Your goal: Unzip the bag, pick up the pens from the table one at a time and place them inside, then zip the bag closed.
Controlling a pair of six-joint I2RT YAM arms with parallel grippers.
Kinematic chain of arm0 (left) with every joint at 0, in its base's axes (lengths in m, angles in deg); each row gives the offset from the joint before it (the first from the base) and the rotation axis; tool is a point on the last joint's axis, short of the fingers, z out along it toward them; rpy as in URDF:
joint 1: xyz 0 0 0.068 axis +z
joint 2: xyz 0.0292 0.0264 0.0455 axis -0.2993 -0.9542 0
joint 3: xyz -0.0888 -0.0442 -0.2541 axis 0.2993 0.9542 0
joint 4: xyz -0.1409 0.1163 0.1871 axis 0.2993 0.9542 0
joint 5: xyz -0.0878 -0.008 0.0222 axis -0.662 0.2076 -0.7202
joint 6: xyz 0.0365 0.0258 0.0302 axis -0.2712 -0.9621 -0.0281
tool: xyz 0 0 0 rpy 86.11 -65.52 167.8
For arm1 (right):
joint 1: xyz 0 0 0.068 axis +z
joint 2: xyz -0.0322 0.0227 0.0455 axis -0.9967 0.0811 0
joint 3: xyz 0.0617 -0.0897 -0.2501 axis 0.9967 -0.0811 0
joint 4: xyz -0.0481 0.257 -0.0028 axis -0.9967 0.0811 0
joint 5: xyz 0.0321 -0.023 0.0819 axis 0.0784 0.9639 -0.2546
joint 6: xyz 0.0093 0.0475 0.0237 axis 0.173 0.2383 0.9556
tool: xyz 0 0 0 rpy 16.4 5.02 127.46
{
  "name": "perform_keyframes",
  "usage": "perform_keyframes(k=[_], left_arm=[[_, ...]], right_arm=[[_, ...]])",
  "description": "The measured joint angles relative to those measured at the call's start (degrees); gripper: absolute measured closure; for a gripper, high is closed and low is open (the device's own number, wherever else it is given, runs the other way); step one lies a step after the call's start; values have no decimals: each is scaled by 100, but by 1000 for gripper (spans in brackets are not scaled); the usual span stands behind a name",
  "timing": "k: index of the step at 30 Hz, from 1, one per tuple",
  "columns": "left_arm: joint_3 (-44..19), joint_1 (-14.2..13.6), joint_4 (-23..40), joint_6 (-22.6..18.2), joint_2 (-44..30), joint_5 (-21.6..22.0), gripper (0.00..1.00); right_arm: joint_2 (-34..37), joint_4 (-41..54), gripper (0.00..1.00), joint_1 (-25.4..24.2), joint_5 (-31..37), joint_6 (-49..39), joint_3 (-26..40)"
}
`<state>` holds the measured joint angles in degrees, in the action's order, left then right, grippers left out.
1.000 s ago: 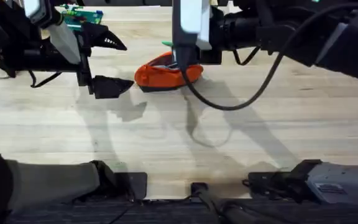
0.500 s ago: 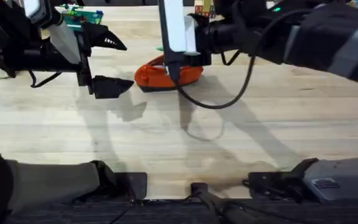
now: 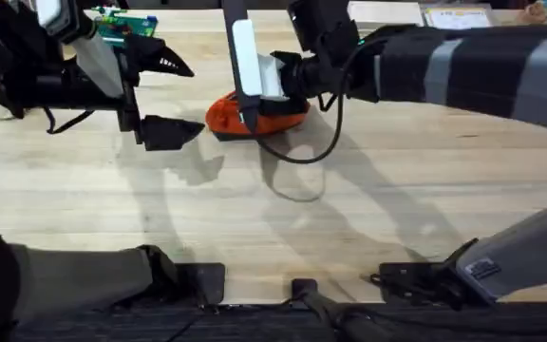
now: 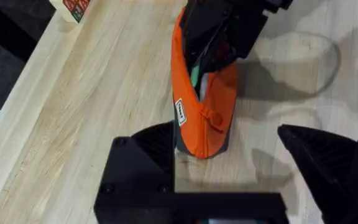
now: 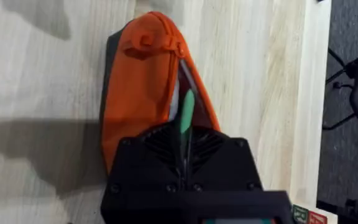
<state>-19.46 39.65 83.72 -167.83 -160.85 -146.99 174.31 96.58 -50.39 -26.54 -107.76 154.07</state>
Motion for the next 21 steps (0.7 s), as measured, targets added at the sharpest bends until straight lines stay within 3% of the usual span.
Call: perform_keyframes(k=[11, 17, 18, 21], left_arm=[[0, 0, 0, 0, 0, 0, 7], [0, 0, 0, -1, 0, 2, 7], [0, 0, 0, -1, 0, 0, 7], [0, 0, -2, 1, 0, 2, 7]], right_arm=[[223, -220, 942, -13, 30, 5, 13], [221, -227, 93, -15, 39, -40, 20], [222, -238, 29, -15, 37, -63, 23], [223, -242, 6, -15, 37, -63, 31]])
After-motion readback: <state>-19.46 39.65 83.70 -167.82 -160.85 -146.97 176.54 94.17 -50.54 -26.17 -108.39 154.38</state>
